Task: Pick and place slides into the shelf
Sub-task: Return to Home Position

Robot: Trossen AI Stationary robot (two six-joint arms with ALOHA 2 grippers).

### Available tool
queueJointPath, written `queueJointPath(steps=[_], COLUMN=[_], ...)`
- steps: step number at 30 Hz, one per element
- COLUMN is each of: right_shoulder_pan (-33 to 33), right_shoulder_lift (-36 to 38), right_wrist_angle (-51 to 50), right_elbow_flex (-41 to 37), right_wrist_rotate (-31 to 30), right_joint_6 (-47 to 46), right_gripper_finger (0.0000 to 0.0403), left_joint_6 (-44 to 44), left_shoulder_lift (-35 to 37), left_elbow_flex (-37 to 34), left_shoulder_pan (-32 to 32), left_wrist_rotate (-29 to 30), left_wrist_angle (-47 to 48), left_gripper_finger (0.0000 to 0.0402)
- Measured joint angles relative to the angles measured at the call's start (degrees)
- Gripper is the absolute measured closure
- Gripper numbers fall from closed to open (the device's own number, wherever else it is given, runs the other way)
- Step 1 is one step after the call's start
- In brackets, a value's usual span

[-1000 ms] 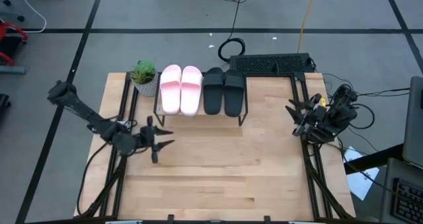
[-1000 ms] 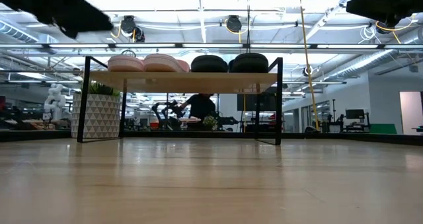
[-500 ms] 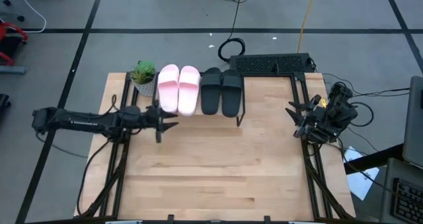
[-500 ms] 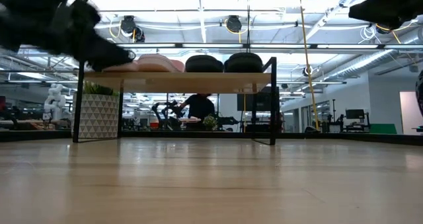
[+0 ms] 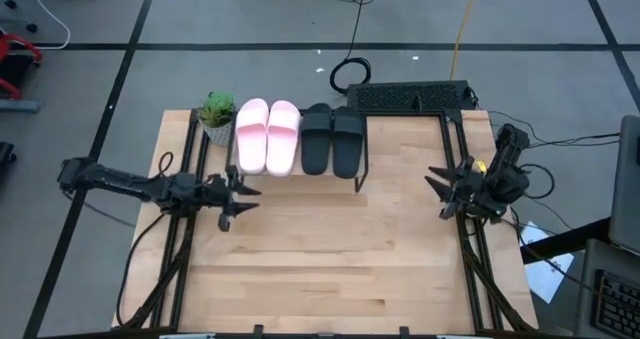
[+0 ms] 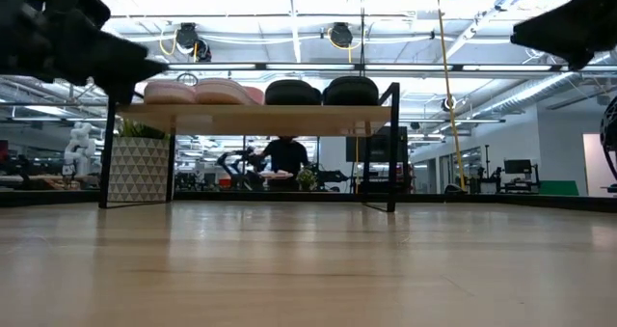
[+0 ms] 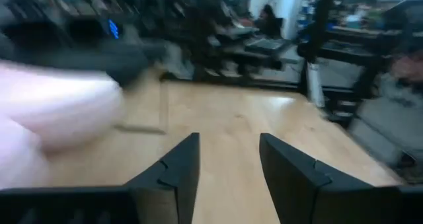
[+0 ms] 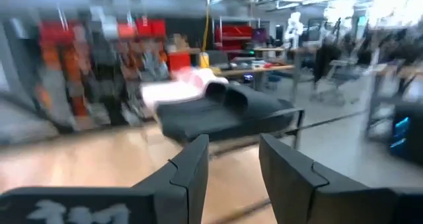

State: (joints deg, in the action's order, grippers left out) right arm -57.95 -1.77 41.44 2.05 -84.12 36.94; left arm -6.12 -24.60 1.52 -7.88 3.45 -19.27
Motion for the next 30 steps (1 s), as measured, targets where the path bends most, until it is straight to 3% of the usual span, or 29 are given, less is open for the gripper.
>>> queueJointPath(steps=[5,11,16,22,30], right_shoulder_pan=[0.43,0.66,0.63,0.63,0.63], right_shoulder_lift=[0.11,0.18,0.18,0.18,0.18], right_wrist_angle=[-2.63,-2.62,-4.61,-6.13,-6.13], right_elbow_flex=[-0.93,-1.04,-1.1,-1.15,-1.19], right_wrist_rotate=[1.04,1.63,1.53,1.41,1.5], right_joint_6=[-4.57,-4.73,-4.77,-3.97,-1.93], right_gripper_finger=[0.028,0.028,0.028,0.028,0.028], left_joint_6=[-2.77,-2.64,-4.08,-5.12,-7.87], left_shoulder_lift=[-1.36,-3.39,-5.62,-9.24,-9.53], left_elbow_flex=[-0.28,-0.14,-0.09,-0.13,-0.13], left_shoulder_pan=[-5.68,-11.92,-14.45,-14.3,-11.65], left_wrist_rotate=[2.37,12.8,12.51,18.28,15.11], left_wrist_angle=[1.27,0.27,-1.5,-2.05,-1.98], left_gripper_finger=[0.0247,0.0247,0.0247,0.0247,0.0247])
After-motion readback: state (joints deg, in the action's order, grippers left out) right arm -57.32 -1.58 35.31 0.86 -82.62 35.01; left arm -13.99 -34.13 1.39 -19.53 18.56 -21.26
